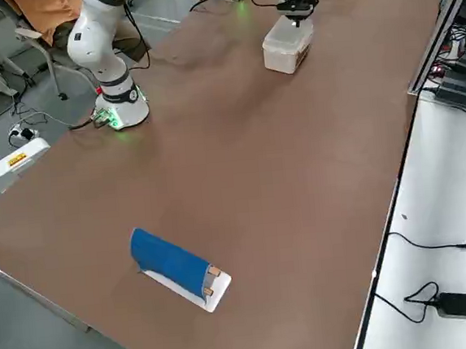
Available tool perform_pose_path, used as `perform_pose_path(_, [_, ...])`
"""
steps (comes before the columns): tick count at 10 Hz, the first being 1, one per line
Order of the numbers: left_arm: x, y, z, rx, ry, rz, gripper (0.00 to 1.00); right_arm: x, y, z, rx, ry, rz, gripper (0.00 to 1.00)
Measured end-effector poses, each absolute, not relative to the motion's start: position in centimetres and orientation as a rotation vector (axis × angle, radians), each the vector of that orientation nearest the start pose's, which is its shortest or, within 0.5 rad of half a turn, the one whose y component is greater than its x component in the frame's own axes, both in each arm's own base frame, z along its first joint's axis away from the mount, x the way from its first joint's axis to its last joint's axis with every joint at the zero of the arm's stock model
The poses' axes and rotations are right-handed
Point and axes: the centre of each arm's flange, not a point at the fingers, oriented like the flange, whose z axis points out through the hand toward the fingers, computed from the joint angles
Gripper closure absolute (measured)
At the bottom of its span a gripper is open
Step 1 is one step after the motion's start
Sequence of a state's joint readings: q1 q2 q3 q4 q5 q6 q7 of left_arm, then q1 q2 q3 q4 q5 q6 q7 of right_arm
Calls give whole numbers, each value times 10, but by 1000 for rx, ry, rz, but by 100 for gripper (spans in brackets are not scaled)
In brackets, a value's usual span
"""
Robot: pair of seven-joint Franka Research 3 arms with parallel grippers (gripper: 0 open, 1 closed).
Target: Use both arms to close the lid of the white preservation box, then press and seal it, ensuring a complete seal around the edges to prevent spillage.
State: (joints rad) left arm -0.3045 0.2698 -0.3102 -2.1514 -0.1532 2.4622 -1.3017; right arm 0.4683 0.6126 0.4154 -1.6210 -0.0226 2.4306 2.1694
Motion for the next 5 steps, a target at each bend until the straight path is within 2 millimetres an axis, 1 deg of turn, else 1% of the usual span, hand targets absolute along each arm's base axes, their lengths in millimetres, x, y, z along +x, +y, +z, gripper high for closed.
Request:
perform_pose_path(3, [468, -329, 287, -3013, -1299, 193, 99, 486, 521, 314, -2223, 1811, 281, 99])
perform_pose_path(5, [468, -332, 282, -3024, -1303, 185, 99, 486, 521, 314, -2222, 1807, 277, 99])
